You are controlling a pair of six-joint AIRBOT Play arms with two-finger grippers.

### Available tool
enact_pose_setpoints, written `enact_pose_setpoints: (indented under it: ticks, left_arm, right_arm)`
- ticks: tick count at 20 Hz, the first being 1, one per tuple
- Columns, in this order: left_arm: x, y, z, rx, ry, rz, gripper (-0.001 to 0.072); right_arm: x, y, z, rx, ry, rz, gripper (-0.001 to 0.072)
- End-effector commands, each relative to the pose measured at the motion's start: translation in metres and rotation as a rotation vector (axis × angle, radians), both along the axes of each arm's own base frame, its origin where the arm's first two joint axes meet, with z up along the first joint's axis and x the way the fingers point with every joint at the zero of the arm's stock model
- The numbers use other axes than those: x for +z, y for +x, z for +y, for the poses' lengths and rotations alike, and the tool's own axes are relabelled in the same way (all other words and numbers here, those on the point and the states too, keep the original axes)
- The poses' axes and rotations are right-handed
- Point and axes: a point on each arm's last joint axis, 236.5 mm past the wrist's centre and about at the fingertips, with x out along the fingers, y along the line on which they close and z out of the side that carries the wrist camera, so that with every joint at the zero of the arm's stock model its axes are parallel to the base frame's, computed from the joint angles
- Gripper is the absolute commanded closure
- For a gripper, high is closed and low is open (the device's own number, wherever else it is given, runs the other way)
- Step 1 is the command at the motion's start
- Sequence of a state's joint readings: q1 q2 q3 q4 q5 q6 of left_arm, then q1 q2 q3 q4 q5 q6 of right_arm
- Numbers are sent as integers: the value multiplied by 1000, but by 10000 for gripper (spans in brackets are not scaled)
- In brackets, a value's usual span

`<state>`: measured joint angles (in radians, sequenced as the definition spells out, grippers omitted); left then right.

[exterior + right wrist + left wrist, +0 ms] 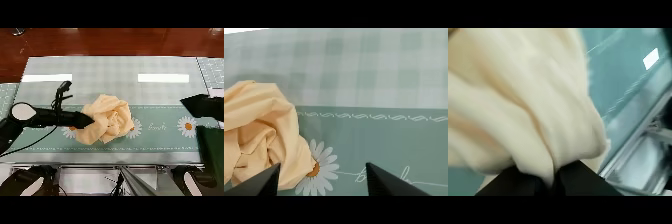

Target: Fold the shirts.

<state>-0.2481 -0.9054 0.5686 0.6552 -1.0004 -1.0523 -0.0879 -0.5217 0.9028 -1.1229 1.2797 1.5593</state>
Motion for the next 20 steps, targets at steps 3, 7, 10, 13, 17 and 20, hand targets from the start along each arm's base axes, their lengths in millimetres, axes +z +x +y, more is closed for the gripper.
enact_pose_setpoints:
  ticks: [3, 7, 10, 13, 17, 20]
  left_arm:
    - [-49, 12, 62, 306, 54, 213, 22]
    - [-15, 25, 98, 256, 140, 153, 4]
    - [-10, 20, 151, 394, 191, 194, 5]
    - [-36, -34, 112, 396, -5, 454, 5]
    - [-65, -69, 66, 324, -116, 514, 5]
    - [-78, -85, 53, 246, -66, 507, 6]
  right_arm:
    - [-79, 9, 2, -45, 62, 160, 108]
    - [-89, 51, -31, -145, 55, 184, 106]
    - [-101, 45, -95, -301, 32, 255, 107]
    - [-135, 12, -70, -277, 150, 378, 107]
    - [-171, -17, -3, -106, 214, 463, 107]
    - [-187, -25, 32, -33, 196, 483, 107]
